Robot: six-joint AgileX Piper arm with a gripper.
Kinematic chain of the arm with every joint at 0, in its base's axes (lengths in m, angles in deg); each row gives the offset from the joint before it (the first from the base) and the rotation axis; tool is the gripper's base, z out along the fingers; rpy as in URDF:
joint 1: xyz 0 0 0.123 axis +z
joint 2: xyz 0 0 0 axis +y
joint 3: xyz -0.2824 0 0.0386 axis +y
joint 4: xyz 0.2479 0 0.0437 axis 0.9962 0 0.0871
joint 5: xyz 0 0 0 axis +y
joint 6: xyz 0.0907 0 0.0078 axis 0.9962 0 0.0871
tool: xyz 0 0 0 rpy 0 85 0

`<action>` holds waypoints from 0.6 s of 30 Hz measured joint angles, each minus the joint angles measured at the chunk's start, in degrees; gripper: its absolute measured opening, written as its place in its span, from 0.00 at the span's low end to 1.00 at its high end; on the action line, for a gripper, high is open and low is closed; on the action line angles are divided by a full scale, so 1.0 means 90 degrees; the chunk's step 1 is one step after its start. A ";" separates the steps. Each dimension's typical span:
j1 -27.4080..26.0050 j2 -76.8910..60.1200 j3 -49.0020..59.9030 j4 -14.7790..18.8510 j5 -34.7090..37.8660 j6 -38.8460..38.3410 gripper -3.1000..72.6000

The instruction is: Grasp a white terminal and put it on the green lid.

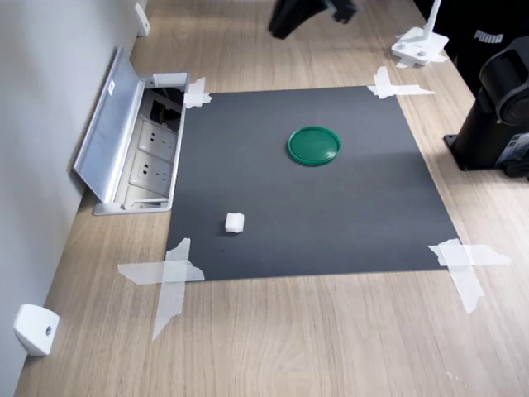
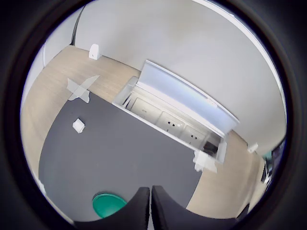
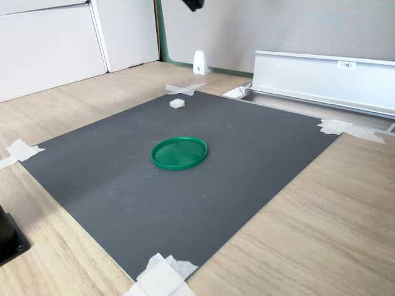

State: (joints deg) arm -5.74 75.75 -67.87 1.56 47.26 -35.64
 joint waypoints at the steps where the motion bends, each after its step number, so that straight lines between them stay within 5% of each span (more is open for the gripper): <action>1: 0.0077 0.0176 -0.0166 -0.0032 0.0070 -0.0088 0.03; 9: 0.1108 0.1311 -0.1232 -0.0423 0.0549 -0.0479 0.03; 18: 0.2235 0.2096 -0.1572 -0.0361 0.0922 -0.1745 0.03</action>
State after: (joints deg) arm 14.37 94.62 -82.01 -1.69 55.56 -51.35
